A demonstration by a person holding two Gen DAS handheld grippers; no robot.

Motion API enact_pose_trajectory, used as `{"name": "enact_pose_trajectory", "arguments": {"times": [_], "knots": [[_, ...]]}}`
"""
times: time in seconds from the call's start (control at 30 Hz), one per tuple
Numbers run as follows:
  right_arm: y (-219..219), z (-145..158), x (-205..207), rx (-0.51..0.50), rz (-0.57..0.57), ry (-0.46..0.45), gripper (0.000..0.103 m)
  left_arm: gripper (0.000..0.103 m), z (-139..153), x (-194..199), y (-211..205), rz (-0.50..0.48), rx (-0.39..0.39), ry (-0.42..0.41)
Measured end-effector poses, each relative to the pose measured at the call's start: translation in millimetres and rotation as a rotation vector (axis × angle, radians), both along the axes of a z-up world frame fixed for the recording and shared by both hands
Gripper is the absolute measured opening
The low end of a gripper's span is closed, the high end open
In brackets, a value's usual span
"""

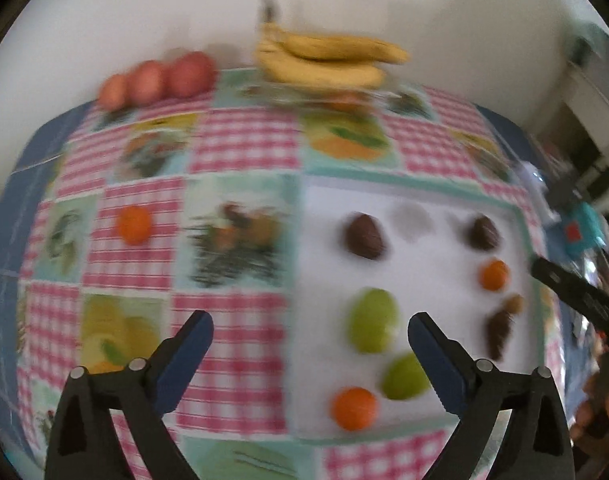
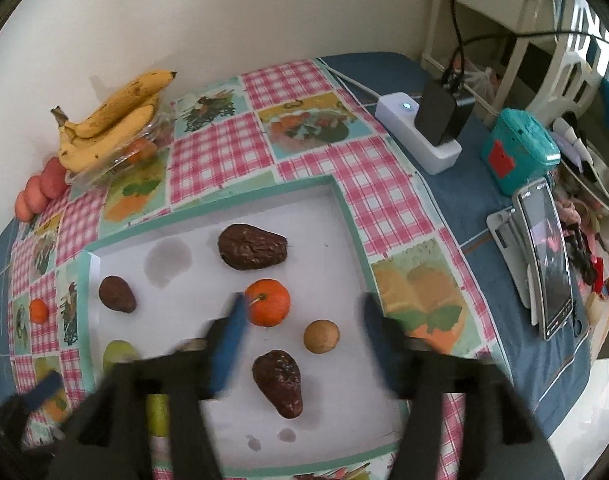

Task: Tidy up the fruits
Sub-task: 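Move both tools back toward the tangerine and brown fruit on the tablecloth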

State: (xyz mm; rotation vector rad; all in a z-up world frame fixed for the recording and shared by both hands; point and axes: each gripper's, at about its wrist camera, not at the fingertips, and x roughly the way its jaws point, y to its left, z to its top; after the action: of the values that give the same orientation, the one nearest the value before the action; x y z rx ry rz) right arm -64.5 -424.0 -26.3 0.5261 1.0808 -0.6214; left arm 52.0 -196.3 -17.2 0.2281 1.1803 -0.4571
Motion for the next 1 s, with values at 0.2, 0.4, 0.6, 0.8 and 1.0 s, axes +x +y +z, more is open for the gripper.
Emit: {"name": "enact_pose_trajectory", "arguments": {"times": [0.2, 0.4, 0.6, 0.8, 1.0], "knots": [[10.0, 1.0, 6.9, -0.018, 0.037, 0.003, 0.077, 0.103, 2.9, 32.4, 50.1, 0.145, 0.009, -0.042], [25.9, 1.6, 18.0, -0.014, 0.080, -0.018, 0.093, 0.103, 9.4, 56.7, 89.6, 0.227, 0.060, -0.093], [55.6, 4.6, 36.1, -0.025, 0.153, -0.050, 0.093, 0.103, 17.8, 76.3, 140.3, 0.344, 0.089, -0.122], [85.6, 7.1, 55.2, 0.014, 0.213, -0.094, 0.093, 0.103, 24.2, 89.4, 176.2, 0.418, 0.080, -0.118], [125.6, 14.1, 79.0, 0.024, 0.339, -0.104, 0.093, 0.103, 29.1, 99.2, 190.5, 0.438, 0.064, -0.138]]}}
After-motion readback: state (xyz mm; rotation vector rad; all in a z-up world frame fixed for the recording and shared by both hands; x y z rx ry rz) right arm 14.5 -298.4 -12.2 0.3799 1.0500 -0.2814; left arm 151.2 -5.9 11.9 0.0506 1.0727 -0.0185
